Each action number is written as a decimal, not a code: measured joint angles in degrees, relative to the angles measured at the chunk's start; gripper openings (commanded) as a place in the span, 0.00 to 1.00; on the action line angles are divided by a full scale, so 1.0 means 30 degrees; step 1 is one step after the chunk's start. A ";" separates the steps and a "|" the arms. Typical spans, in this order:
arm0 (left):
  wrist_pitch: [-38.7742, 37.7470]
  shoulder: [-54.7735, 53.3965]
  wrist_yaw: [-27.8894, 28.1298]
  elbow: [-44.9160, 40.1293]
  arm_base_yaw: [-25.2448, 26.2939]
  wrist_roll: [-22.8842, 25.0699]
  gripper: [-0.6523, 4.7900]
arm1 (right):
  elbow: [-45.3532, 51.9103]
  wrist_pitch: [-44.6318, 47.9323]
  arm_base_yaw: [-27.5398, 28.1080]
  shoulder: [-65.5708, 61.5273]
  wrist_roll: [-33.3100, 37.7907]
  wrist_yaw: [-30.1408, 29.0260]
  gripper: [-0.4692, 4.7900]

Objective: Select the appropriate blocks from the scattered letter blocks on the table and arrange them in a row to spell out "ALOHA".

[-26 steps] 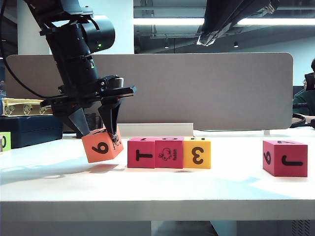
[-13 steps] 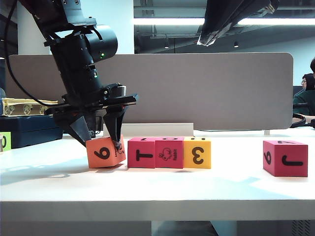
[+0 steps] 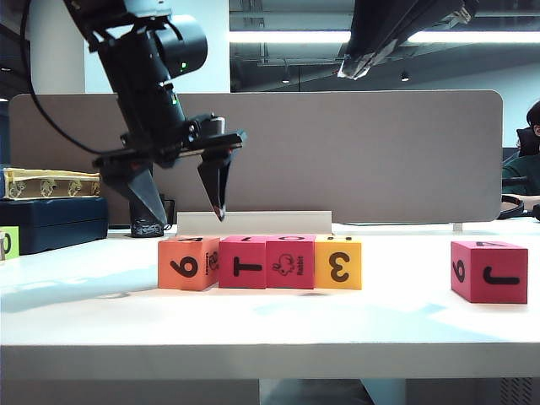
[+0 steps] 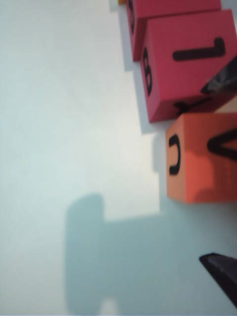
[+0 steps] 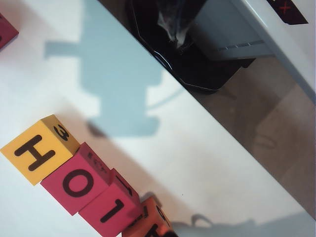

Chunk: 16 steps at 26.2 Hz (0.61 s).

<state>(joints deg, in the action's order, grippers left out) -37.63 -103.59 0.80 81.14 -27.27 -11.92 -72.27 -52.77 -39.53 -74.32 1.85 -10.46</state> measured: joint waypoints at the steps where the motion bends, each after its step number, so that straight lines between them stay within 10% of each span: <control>1: -0.0452 0.0007 0.0474 0.0386 0.0000 0.0240 0.86 | 0.0000 -0.0080 0.0000 0.0000 0.0000 0.0000 0.08; 8: -0.5115 0.0138 0.5093 0.2251 0.0015 0.2193 0.54 | 0.0000 -0.0313 0.0000 0.0000 0.0000 0.0007 0.08; 16: -0.7278 0.0153 0.3585 0.1800 -0.0007 0.2739 0.20 | 0.0000 -0.0393 0.0000 0.0022 0.0000 0.0000 0.08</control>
<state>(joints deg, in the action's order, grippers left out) -59.46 -103.13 11.55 86.54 -27.29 -3.70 -72.27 -53.95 -39.53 -74.26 1.85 -10.46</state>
